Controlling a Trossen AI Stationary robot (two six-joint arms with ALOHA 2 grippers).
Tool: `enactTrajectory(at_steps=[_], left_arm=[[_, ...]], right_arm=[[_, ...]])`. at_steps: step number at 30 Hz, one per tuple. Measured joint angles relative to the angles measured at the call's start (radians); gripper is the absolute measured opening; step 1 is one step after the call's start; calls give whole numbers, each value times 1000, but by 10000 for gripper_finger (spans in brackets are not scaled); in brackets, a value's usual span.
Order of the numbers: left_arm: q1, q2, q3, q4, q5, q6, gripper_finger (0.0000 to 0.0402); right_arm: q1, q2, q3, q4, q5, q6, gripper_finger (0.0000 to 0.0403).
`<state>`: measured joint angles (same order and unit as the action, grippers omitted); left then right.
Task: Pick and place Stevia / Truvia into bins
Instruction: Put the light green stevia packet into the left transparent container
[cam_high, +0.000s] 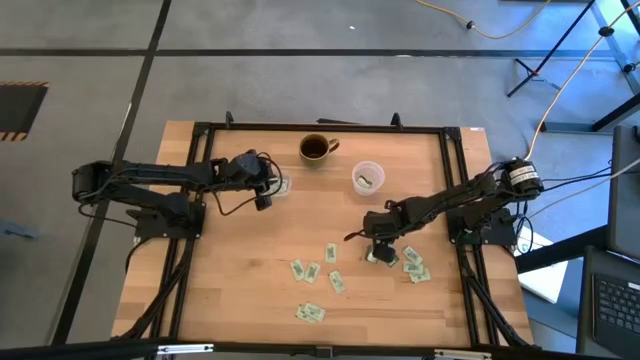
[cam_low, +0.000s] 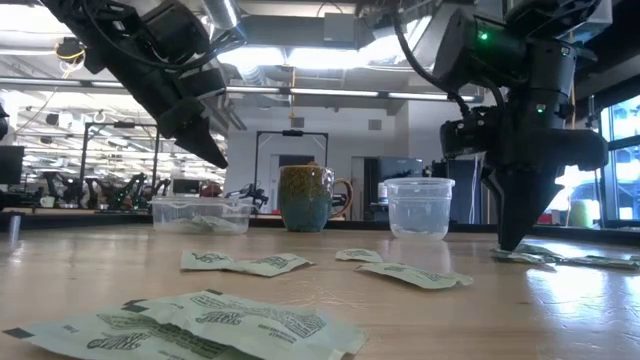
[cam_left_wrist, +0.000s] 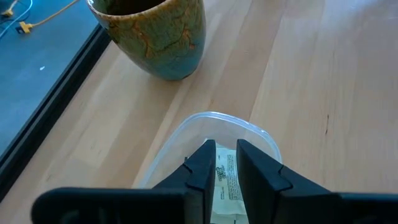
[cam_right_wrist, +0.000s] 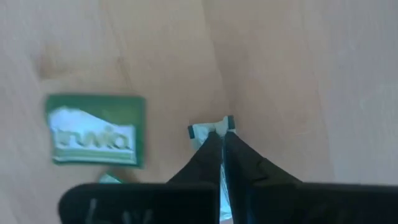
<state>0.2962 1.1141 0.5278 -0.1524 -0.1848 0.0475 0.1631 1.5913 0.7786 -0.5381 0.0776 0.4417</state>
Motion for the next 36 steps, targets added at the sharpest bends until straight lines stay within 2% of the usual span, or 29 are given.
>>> enactTrajectory(at_steps=[5,8,12,16,19,22,29,36], left_arm=[[0,0,0,23,13,32,59],[0,0,0,71,60,43,59],[-5,0,0,158,181,108,59],[-34,0,0,240,329,205,68],[-71,0,0,289,408,280,85],[-120,6,0,356,411,343,102],[-188,104,2,555,397,352,127],[-224,237,2,781,396,352,121]], right_arm=[[-1,-71,20,15,2,-32,5],[-1,-94,45,71,2,-103,3],[-10,-101,91,212,-7,-251,4],[-29,-101,124,358,-96,-416,4],[-50,-101,128,432,-169,-476,4],[-70,-101,130,484,-220,-504,5],[-103,-99,130,656,-330,-531,5],[-123,-86,131,726,-342,-525,5]])
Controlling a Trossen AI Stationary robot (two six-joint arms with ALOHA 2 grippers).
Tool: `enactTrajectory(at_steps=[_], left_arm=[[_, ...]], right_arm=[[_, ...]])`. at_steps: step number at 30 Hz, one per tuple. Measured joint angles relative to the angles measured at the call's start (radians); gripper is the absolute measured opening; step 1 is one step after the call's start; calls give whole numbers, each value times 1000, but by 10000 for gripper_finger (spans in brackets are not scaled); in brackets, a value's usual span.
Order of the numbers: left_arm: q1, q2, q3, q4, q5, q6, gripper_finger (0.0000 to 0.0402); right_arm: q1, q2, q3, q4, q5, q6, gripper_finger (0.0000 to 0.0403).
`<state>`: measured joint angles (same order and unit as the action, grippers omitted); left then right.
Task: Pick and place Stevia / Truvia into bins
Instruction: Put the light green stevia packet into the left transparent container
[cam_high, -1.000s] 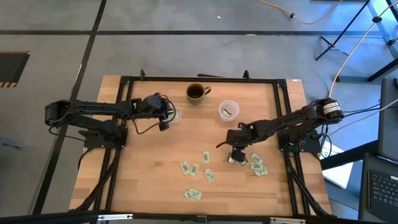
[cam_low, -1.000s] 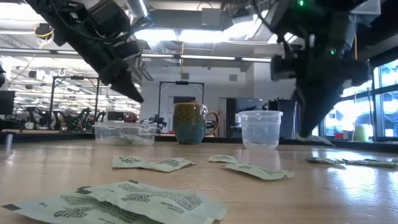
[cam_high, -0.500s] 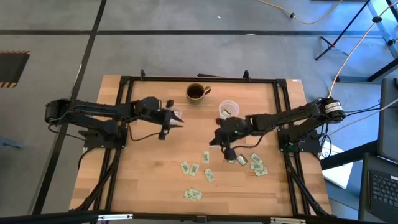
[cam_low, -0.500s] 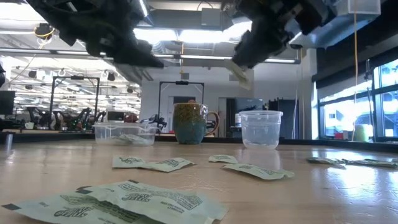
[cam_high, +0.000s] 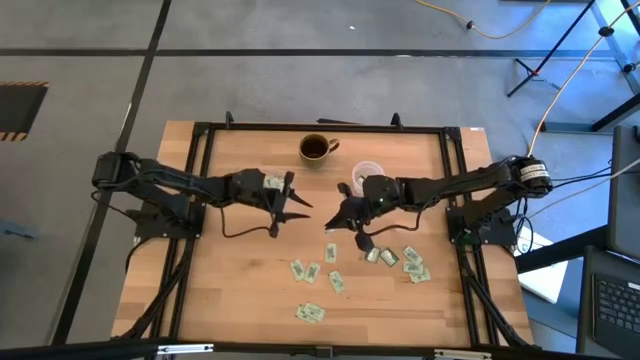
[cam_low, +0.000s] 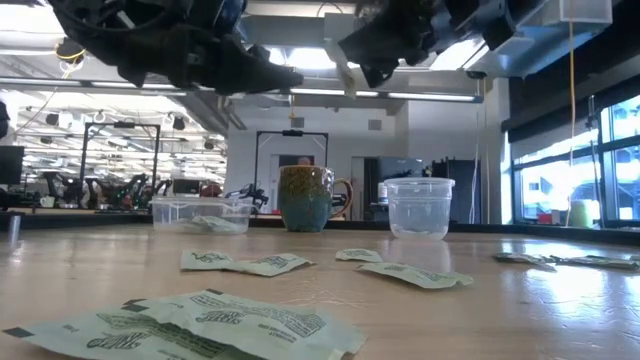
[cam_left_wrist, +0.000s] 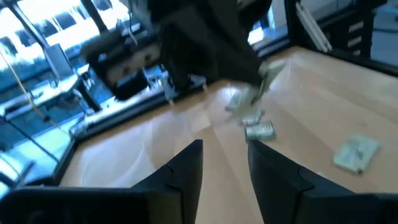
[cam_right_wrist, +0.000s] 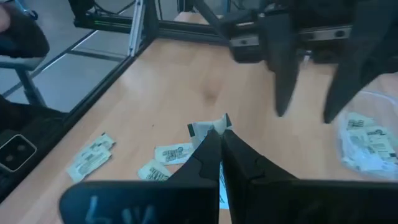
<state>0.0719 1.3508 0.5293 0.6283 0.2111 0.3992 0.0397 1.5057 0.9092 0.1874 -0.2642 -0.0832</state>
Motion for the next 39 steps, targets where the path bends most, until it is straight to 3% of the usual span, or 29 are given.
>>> enactTrajectory(at_steps=[11,18,24,27,39], left_arm=[[-13,174,114,51,52,-18,116],[-13,204,152,49,65,15,114],[-14,204,156,53,223,15,113],[-14,204,156,51,254,15,112],[-11,204,156,50,227,15,42]], right_arm=[[-3,9,0,71,-3,-28,5],[-3,9,0,69,-28,-22,5],[-3,9,0,71,-29,-26,5],[-2,9,0,72,-29,-28,5],[-2,9,0,94,-29,-29,5]])
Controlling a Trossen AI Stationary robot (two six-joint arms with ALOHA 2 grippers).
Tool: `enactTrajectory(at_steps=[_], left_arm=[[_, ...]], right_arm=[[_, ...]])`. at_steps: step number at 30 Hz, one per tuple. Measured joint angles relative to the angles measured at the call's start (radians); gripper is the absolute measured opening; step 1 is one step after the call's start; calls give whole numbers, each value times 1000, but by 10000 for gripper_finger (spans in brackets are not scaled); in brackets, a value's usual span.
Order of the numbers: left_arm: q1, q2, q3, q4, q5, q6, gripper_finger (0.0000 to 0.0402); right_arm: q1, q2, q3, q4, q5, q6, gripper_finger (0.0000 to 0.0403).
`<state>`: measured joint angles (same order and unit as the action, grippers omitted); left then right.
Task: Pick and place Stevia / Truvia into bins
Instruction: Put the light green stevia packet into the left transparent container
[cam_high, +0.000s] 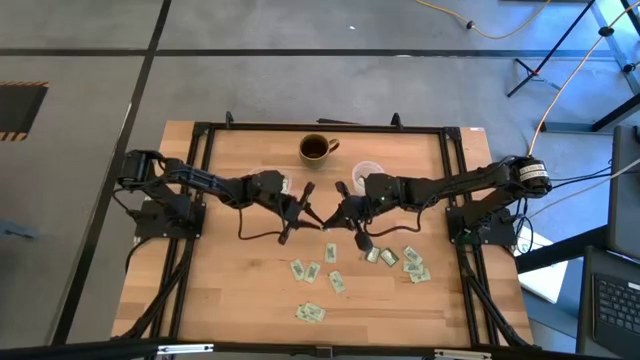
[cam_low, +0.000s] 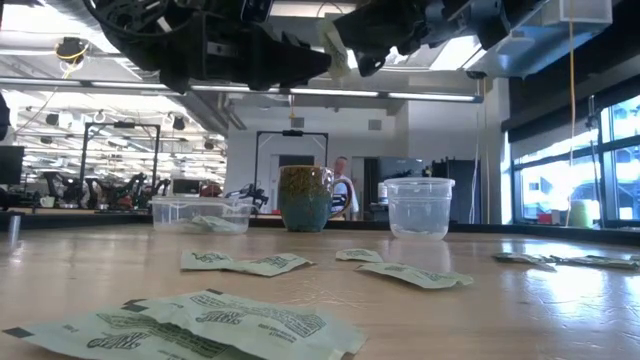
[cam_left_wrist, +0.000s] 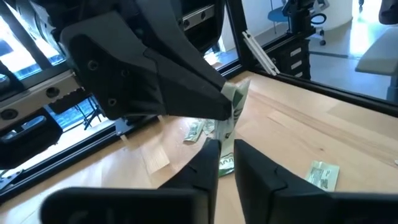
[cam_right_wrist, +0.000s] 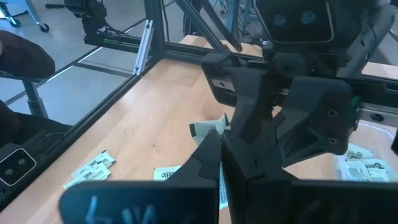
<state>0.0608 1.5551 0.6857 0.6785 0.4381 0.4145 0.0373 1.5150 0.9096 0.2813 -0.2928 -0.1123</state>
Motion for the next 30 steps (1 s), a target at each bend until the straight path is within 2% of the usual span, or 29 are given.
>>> enactTrajectory(at_steps=[7,13,16,24,27,30], left_arm=[[0,0,0,0,0,0,5],[0,0,0,-1,0,0,3],[0,0,0,-5,1,0,2],[12,-15,0,-95,0,-4,2],[30,-50,0,-211,-65,-8,2],[48,-107,0,-364,-245,-7,2]], right_arm=[[0,0,0,0,0,2,5],[0,0,0,0,0,-4,13],[0,0,0,0,2,-3,37],[0,-48,-1,-97,29,28,139],[0,-100,-1,-216,45,66,157],[0,-148,-1,-382,47,166,164]])
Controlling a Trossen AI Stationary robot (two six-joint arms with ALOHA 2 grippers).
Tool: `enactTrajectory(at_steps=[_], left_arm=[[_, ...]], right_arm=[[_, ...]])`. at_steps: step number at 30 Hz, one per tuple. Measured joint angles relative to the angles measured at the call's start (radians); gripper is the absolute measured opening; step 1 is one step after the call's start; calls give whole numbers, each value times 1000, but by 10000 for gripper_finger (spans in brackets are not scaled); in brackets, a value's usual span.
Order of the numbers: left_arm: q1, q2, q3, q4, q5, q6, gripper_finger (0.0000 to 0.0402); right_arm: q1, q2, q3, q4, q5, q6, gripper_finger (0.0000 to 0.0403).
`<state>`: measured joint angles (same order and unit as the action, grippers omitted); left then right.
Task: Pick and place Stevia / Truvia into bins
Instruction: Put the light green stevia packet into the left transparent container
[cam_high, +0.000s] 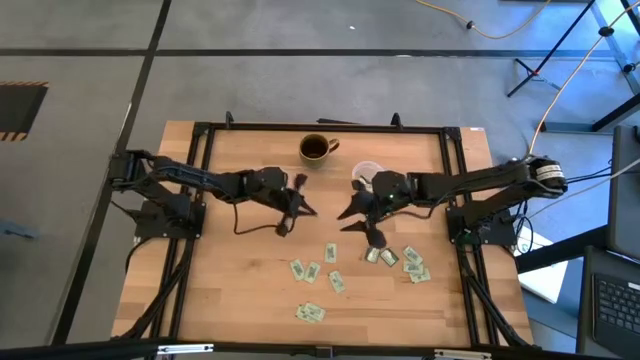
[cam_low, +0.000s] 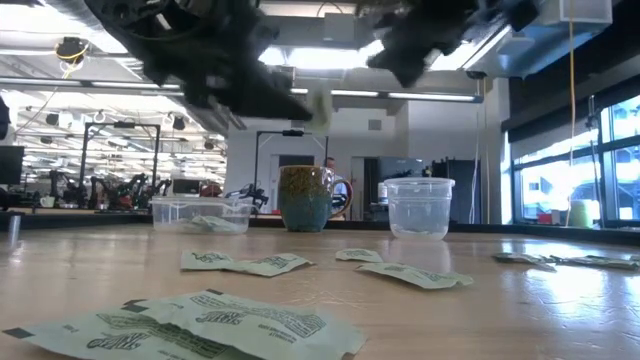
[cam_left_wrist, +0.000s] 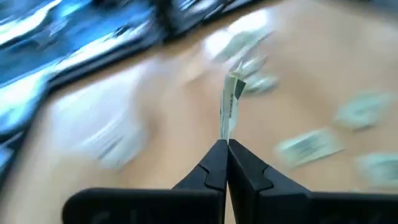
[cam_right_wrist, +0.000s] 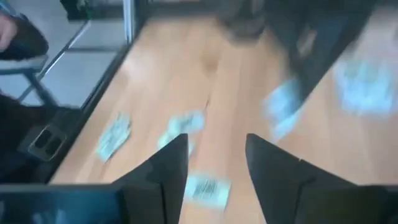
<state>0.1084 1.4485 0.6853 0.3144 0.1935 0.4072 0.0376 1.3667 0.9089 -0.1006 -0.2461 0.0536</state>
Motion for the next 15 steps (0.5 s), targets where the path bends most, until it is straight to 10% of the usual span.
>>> enactTrajectory(at_steps=[8,15], left_arm=[[30,-151,0,-380,-508,-35,2],[63,-158,0,-609,-621,-165,2]], right_arm=[[7,-19,0,-377,3,186,165],[6,-11,0,-486,147,316,165]])
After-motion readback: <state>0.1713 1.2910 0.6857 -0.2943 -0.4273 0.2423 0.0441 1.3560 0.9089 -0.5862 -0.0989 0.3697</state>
